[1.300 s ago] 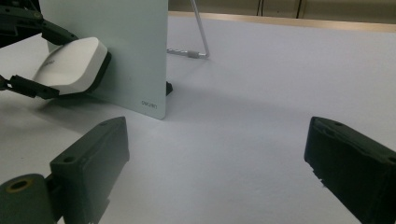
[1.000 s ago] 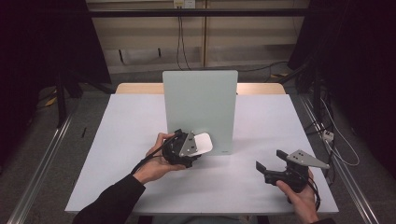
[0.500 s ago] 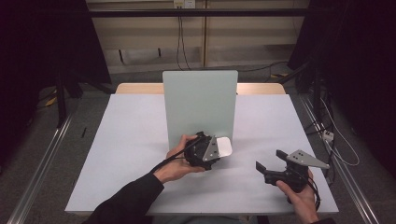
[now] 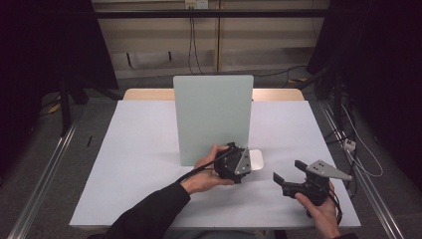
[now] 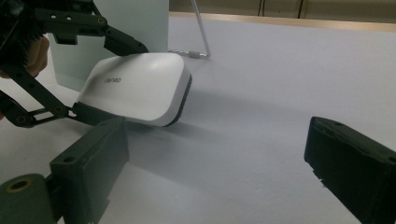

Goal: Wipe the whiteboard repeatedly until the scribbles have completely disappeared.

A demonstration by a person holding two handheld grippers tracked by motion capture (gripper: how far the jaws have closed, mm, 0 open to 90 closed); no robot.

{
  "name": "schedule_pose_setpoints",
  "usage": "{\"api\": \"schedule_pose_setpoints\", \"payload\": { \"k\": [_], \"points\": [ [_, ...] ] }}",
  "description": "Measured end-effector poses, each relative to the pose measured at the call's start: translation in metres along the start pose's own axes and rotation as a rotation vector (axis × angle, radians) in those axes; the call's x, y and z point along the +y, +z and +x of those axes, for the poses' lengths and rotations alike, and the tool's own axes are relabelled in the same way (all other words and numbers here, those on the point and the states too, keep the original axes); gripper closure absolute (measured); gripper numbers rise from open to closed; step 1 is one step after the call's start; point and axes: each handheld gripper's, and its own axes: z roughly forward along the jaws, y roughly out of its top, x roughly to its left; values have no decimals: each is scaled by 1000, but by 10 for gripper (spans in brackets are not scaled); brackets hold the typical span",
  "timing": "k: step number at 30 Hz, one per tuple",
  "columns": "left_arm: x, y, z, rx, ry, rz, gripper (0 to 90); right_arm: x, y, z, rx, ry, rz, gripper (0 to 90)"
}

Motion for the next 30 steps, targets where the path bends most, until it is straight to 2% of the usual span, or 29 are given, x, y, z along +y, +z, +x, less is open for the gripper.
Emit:
{"api": "schedule_pose_setpoints", "payload": {
  "k": [3,4,7,8,9,12,17,18,19,20,21,23,28,30],
  "points": [
    [-2,-3,1,0,1,8,311,0,0,0,0,0,-1,65],
    [-5,-11,6,25,-20,0,311,0,0,0,-1,-1,-1,65],
    [-8,-18,11,36,-40,-6,311,0,0,0,-2,-1,0,65],
    [-9,-22,12,48,-39,-1,311,0,0,0,-1,0,1,65],
    [-14,-29,14,68,-57,-8,311,0,0,0,-2,-1,1,65],
    [-20,-36,16,72,-77,-14,311,0,0,0,-3,-1,1,65],
    [-33,-49,20,41,-130,-29,310,0,1,1,-3,0,1,65],
    [-34,-52,21,39,-139,-42,310,0,1,1,-3,0,1,65],
    [-35,-58,24,24,-173,-67,310,0,1,1,-2,-1,2,65],
    [-35,-58,24,24,-173,-67,310,0,1,1,-1,1,2,65],
    [-35,-63,27,18,-201,-81,310,0,1,0,-2,2,2,65],
    [-36,-69,30,12,-229,-107,310,1,2,0,-2,5,2,65],
    [-39,-79,32,11,-268,-115,310,1,2,1,-5,8,5,65],
    [-40,-80,33,16,-267,-112,311,1,2,1,-6,6,5,66]
  ]
}}
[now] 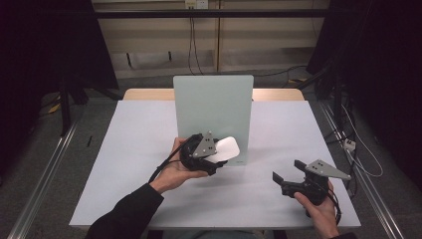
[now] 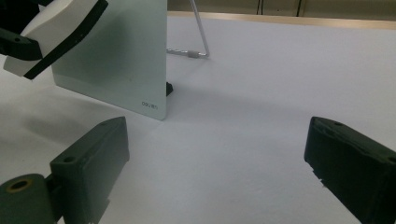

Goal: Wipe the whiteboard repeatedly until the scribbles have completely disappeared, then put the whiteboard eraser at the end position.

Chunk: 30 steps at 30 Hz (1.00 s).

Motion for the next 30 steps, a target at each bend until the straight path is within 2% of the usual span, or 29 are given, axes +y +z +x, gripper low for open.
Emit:
{"api": "schedule_pose_setpoints", "payload": {
  "k": [6,12,16,20,27,30],
  "points": [
    [-9,-9,2,5,-33,30,311,0,0,0,1,5,2,67],
    [-12,-13,2,10,-69,35,310,0,0,0,2,-2,2,68],
    [-17,-15,1,-4,-103,39,310,0,0,0,3,1,2,67],
    [-19,-19,1,7,-125,39,310,0,0,0,4,-2,1,68],
    [-22,-29,5,-10,-178,32,310,-1,-1,0,4,1,0,68],
    [-27,-31,7,-23,-203,44,311,0,0,0,4,3,0,68]
  ]
}}
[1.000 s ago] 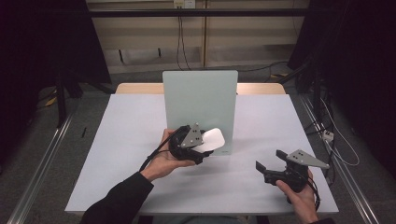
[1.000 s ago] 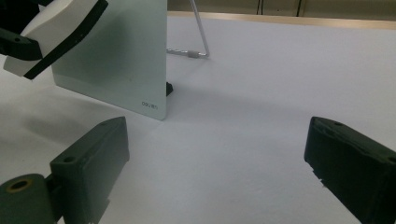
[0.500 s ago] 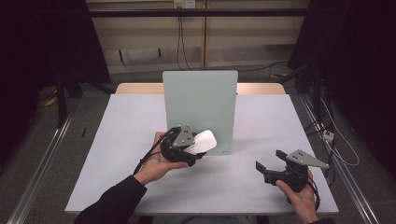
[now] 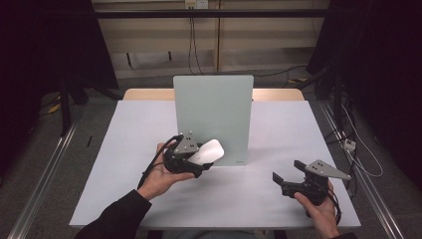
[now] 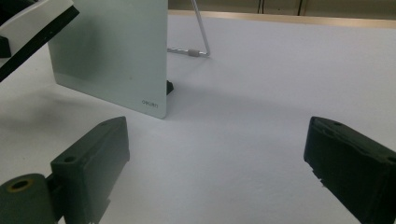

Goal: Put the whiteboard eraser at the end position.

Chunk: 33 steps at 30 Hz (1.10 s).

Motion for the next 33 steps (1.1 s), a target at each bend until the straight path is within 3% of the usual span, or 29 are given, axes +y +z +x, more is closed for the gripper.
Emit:
{"api": "schedule_pose_setpoints", "payload": {
  "k": [12,19,23,33],
  "points": [
    [-7,-4,-1,-66,-30,17,311,0,0,0,-6,3,4,67],
    [-8,-4,-7,-90,-17,40,311,0,1,0,-3,1,4,68],
    [-8,-4,-9,-96,-36,49,310,0,0,1,0,-5,0,68],
    [-6,-2,-21,-77,6,106,310,0,1,2,6,-8,2,68]
  ]
}}
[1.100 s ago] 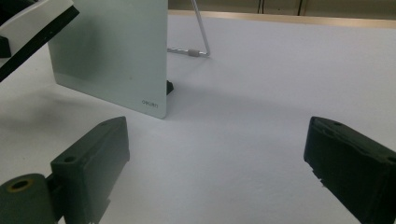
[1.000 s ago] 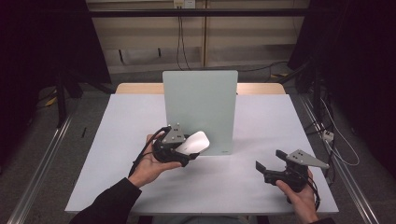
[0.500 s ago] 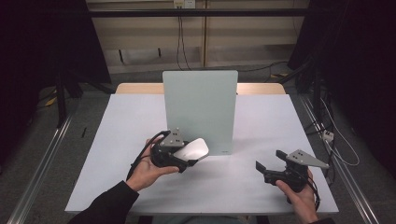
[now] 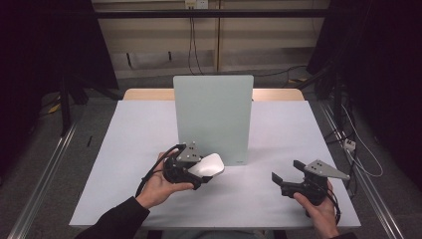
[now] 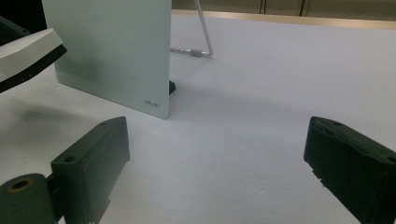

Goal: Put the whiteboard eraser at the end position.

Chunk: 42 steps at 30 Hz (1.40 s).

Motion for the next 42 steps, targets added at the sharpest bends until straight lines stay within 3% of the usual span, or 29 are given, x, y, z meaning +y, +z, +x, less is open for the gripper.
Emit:
{"api": "schedule_pose_setpoints", "payload": {
  "k": [11,30,39,42],
  "points": [
    [3,9,-10,-22,31,25,310,0,1,0,5,-2,0,68],
    [5,49,-21,-116,111,172,311,0,2,0,12,-9,4,67],
    [4,55,-24,-107,136,186,310,1,1,0,12,-8,4,67],
    [2,58,-23,-107,125,195,309,0,1,0,12,-8,4,67]
  ]
}}
